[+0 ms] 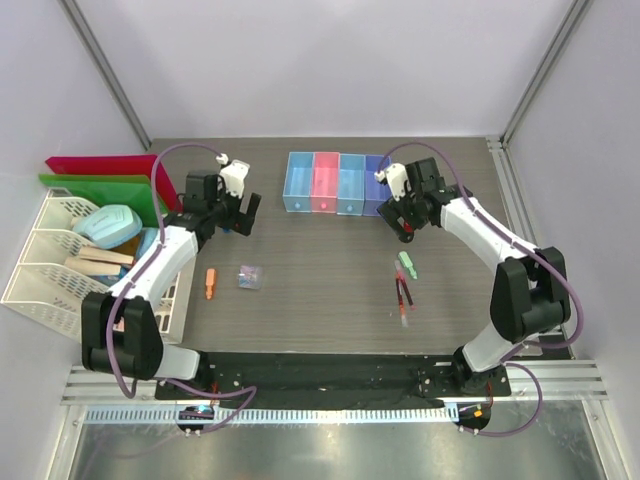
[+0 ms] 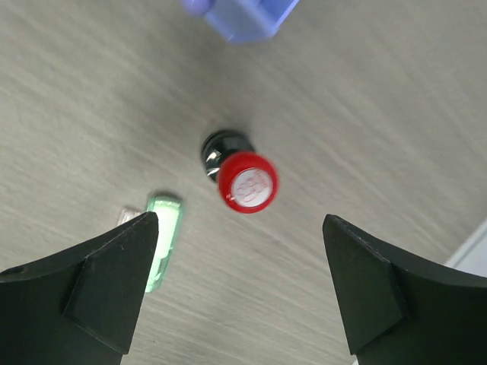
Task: Sort the stationery into containers
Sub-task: Pick up the stationery from the center of the board.
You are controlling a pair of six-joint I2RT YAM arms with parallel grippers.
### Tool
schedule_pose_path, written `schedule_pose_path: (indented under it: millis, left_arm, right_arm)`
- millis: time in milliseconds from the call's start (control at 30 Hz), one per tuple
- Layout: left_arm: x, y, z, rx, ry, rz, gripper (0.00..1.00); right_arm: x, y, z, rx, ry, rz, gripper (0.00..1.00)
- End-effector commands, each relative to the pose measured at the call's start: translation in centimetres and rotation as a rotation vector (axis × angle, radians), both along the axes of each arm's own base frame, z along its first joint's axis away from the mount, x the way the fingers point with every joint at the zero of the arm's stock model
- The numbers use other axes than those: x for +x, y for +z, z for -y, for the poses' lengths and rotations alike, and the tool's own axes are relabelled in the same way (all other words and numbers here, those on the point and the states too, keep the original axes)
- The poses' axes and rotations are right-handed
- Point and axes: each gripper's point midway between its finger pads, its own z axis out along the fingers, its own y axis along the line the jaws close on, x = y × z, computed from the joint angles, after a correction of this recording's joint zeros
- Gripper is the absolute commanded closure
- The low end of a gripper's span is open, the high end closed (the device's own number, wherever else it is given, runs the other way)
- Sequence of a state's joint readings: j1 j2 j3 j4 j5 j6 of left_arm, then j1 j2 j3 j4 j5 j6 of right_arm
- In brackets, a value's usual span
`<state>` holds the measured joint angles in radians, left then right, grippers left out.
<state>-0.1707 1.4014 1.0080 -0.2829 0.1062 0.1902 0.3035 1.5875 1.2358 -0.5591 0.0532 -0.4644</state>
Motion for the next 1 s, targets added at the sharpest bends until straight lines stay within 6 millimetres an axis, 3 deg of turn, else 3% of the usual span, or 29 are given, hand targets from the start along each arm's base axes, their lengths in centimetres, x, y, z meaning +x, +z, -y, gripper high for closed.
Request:
schedule_pose_path:
  millis: [0, 100, 367, 533, 967]
  left_arm:
    - [0.1, 2.8, 0.7, -0.047, -0.016, 0.088, 0.00]
    - [-0.2, 3.0, 0.8, -0.060, -0.017, 0.092, 0.00]
    - [-0.6, 3.0, 0.8, -0.056, -0.024, 0.095, 0.00]
    - [-0.6, 2.6, 0.7, -0.050, -0.021, 0.084, 0.00]
    - [-0.9, 1.7, 0.6, -0.041, -0.023, 0.067, 0.00]
  right_arm:
    - [-0.5, -1.6, -0.2, 0.017, 0.002, -0.040, 0.07]
    - [-0.2, -2.5, -0.1, 0.027, -0.005, -0.061, 0.16]
    - [1.2, -4.2, 0.7, 0.066, -0.026, -0.087, 0.25]
    - [1.8, -5.2, 0.8, 0.090, -0.026, -0.116, 0.37]
    - [2.0, -4.8, 0.4, 0.143, -0.008, -0.115, 0.49]
